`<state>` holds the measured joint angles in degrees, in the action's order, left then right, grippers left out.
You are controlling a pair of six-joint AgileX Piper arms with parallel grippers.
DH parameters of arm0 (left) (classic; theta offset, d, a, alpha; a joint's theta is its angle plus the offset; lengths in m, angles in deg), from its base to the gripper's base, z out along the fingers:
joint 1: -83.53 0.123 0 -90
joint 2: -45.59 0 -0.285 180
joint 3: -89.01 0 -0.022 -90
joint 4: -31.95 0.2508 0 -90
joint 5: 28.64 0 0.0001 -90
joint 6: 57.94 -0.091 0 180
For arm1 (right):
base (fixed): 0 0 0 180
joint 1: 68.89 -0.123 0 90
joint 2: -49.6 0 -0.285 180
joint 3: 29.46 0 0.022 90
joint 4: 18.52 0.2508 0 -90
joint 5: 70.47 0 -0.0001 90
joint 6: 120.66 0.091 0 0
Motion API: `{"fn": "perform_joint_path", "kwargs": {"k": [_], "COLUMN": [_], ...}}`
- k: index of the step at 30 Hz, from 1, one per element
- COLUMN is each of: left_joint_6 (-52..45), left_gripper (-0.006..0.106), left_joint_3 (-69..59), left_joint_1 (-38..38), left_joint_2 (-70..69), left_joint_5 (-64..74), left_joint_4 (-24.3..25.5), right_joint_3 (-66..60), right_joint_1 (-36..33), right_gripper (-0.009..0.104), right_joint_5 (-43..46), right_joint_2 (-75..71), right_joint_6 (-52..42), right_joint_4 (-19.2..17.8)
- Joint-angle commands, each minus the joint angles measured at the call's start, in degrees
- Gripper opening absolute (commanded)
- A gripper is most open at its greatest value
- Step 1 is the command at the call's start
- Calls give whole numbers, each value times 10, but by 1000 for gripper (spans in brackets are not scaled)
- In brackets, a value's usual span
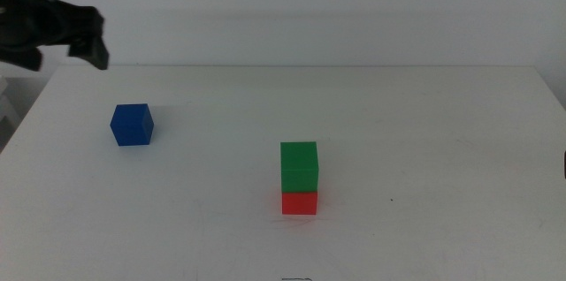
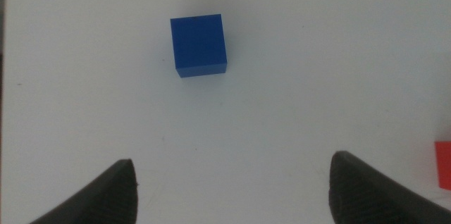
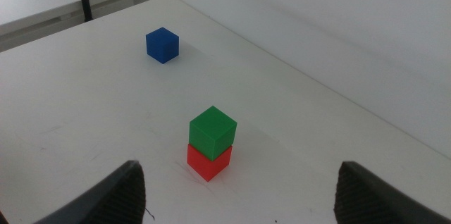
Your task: Stack red cubes first, then green, then blue cubes in a specific spot.
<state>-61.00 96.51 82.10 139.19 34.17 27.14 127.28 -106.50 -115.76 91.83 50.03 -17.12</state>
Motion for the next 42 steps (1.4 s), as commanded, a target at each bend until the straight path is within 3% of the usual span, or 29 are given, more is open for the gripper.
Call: {"fn": "perform_joint_path", "kwargs": {"k": [1,20,36,39,42], "left_joint_6": [6,-16,-16,-16,-16], "left_gripper": [92,92,92,85,70], "left_joint_3": [52,281,307,307,307], "left_joint_1": [-1,16,16,15,16], "left_joint_2": [27,321,414,423,430], "left_joint_5": [2,87,70,71,70], "left_joint_4": [-9,-12,-9,-9,-8], "right_joint_3": [13,13,13,13,13], "right_joint_1": [5,5,5,5,5], "right_gripper": [78,78,78,78,78], "right_joint_5": [41,41,41,41,41], "right_joint_2": [4,4,4,4,4], "right_joint_6": [-7,-7,-7,-7,-7], "right_joint_4": [-6,-6,-6,-6,-6]}}
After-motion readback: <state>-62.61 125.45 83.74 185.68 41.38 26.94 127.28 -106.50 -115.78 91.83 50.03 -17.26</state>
